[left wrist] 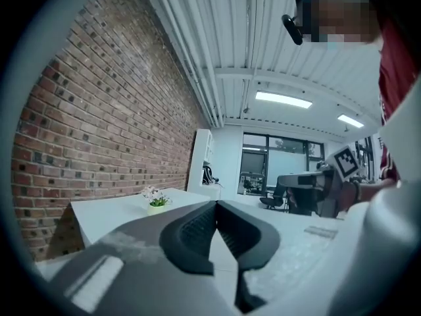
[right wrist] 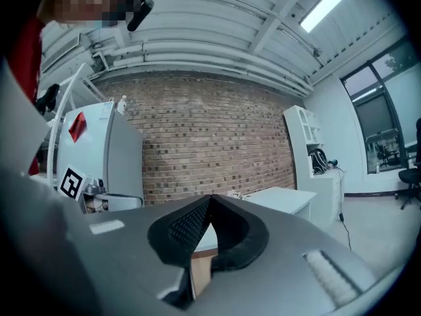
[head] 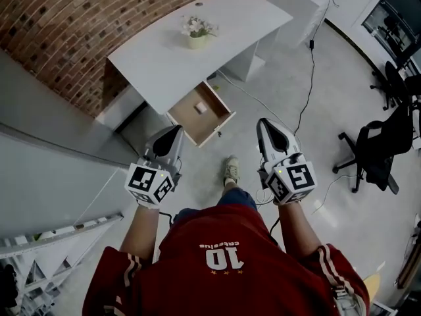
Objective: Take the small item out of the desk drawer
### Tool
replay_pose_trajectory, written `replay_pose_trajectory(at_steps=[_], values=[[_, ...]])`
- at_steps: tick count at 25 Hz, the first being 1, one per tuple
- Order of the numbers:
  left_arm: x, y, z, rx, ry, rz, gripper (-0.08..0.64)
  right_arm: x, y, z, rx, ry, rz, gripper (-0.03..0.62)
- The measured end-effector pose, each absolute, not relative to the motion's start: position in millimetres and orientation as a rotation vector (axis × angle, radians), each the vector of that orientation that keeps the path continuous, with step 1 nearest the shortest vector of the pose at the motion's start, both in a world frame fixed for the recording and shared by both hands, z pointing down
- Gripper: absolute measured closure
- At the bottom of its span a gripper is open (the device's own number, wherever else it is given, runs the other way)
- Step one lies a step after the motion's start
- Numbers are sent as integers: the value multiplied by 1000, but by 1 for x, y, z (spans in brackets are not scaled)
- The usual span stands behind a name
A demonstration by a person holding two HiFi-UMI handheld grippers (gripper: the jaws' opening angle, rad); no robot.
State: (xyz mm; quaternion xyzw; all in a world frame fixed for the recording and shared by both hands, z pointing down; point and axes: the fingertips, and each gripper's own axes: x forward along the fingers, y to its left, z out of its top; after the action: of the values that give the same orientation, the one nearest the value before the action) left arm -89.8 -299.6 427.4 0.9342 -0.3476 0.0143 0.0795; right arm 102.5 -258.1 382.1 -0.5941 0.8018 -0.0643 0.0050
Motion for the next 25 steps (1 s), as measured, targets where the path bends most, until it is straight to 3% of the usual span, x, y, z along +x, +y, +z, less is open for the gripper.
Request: replay_pose_trajectory(at_steps=[1,3,10,25], values=[[-83,-310,432,2797,-1032,55,555,108,-269,383,-1854,2510,-210,589],[-70,-326,443,2792,-1004,73,439,118,-288,386,-1852,2512,-216,589],[-42,-370,492,2750,-956,160,339,142,-323,399,-1885,2500,-250,589],[-10,-444,639,2637,-904,372,337,177,-360,475,-1922,2476,-384,589]])
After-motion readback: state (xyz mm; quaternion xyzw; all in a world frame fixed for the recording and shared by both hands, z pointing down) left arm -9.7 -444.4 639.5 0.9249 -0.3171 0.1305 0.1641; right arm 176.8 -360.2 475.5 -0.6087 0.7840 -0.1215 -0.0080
